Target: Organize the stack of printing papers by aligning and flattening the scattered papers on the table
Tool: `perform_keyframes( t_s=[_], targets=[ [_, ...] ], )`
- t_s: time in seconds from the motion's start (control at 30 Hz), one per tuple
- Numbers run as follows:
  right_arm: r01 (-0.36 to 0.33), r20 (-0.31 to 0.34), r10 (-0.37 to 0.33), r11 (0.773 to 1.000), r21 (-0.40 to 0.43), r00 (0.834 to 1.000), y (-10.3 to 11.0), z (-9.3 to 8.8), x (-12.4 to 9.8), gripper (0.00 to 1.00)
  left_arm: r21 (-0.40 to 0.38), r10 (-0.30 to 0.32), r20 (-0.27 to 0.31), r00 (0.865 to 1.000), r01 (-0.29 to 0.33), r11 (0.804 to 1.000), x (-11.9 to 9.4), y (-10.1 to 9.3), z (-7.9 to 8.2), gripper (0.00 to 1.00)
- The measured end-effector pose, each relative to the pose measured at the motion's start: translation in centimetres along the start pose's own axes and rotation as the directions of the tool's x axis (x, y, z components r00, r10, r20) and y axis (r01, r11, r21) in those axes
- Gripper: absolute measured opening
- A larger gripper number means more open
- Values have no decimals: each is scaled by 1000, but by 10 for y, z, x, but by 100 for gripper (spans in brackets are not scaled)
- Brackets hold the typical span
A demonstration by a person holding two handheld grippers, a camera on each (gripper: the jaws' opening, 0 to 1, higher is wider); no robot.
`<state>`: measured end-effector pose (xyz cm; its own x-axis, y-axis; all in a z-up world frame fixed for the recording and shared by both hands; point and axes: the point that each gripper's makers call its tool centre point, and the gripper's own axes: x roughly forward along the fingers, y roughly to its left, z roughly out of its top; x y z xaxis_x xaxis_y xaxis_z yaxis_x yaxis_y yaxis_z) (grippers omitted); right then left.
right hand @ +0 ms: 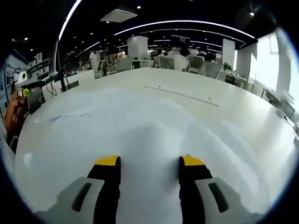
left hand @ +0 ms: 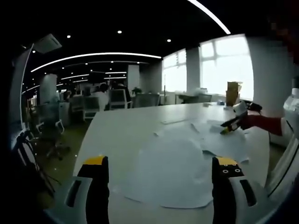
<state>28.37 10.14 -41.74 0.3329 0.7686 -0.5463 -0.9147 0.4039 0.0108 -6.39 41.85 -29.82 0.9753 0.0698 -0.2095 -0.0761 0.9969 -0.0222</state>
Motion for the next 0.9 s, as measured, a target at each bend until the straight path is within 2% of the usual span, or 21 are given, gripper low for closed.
perform_keyframes(
  t_s=[0.3,0.43,0.47,0.67,0.8,0.9],
  targets=[
    [9,13,-9,1000,6,1000,-6,-1,0,33,-1,-3,1,1000,3,1000,0,1,0,93],
    [-14,15,15,999,-46,1000,0,0,0,24,1,-2,1,1000,2,1000,0,2,-1,93],
    [-7,16,9,995,-96,1000,1,2,0,23,1,-2,1,1000,2,1000,0,2,-1,93],
    [22,-1,-23,972,-232,1000,6,5,-2,20,2,-5,1,1000,5,1000,2,1,0,93],
    [98,1,-105,925,-367,994,0,13,-10,25,5,-7,1,1000,7,1000,2,0,0,93],
    [116,-10,-136,881,-460,991,2,15,-14,28,4,-7,1,1000,7,1000,2,0,0,93]
  ],
)
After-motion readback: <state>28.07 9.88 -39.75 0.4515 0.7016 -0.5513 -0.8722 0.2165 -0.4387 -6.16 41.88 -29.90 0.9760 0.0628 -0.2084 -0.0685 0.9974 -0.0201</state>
